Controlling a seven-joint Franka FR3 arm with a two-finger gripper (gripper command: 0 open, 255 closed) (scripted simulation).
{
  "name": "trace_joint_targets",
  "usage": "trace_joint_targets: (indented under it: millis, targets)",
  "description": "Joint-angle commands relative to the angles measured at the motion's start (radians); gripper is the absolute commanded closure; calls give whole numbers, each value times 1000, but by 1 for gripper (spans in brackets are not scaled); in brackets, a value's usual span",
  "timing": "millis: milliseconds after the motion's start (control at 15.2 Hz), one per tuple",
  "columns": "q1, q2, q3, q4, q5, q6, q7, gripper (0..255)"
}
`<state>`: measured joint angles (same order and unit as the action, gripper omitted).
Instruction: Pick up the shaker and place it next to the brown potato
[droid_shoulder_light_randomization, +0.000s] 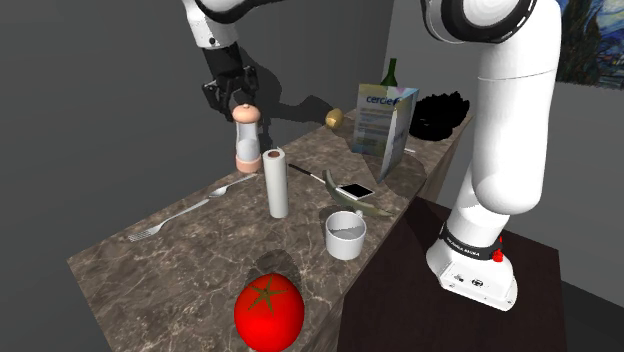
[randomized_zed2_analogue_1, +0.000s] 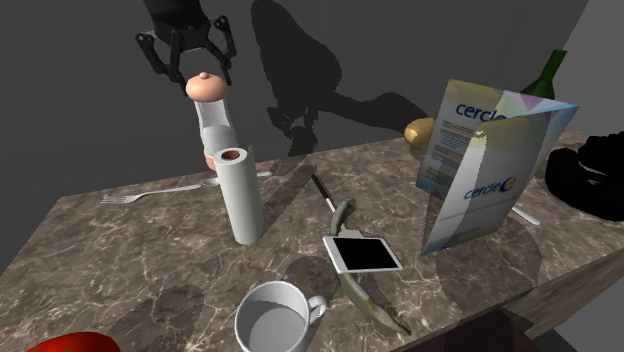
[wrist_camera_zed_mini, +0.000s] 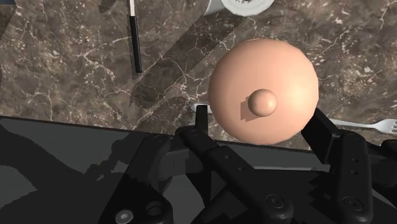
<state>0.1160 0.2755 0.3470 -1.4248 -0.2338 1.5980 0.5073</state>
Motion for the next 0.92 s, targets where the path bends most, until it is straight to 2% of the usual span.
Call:
trace_joint_targets:
  millis: [0, 858]
  targets:
    - [4, 3, 1, 32, -1, -29, -3, 255]
    - [40, 71, 3, 308, -27, -238, -23, 255]
